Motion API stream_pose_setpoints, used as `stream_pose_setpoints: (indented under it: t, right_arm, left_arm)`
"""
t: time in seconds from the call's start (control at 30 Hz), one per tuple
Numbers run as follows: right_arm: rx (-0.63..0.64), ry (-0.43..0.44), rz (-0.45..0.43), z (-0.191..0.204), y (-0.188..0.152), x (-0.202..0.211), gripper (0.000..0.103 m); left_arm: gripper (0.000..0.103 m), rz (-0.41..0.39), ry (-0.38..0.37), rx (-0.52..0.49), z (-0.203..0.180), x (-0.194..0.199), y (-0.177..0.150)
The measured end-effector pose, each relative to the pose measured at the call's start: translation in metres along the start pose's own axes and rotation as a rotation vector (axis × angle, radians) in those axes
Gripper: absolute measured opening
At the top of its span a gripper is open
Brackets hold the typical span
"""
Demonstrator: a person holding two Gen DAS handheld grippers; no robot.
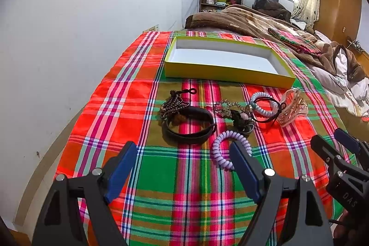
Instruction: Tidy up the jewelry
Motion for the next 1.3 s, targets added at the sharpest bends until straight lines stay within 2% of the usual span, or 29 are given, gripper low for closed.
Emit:
stream_pose_setpoints:
  t: [0.7, 1.03, 1.13, 1.3]
  right_arm:
    - [0.000, 0.009, 0.005, 0.002, 0.005, -0.004, 0.075]
    - [-0.073, 0.081, 0.024, -0.004, 0.020, -0.023, 0.076]
    - [-0.118, 0.105, 0.030, -0.006, 0.030, -0.033, 0.076]
    - [-0.193, 0.129, 0.049, -0.011, 0.045, -0.051, 0.075]
  left_arm:
    - [0.084, 0.000, 0.000, -0.004, 0.002, -0.003, 0.002]
    - [0.084, 0.042, -0.076, 0.001, 0.009, -0.020, 0.005]
    - [0.084, 0.059, -0.136, 0.029, 0.011, -0.026, 0.006]
    - [0.084, 0.088, -0.146, 0.053, 0.021, -0.039, 0.009]
Point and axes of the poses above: each gripper's, at about its wrist camera, not at the fingertips, and x roughly against the way its jaws point, z to its left, y to its top, the point moved 9 cm from there along -x, roughly the way its jaws point, and after that the axes turned 8 degrees about z, right-handed, at the moved point
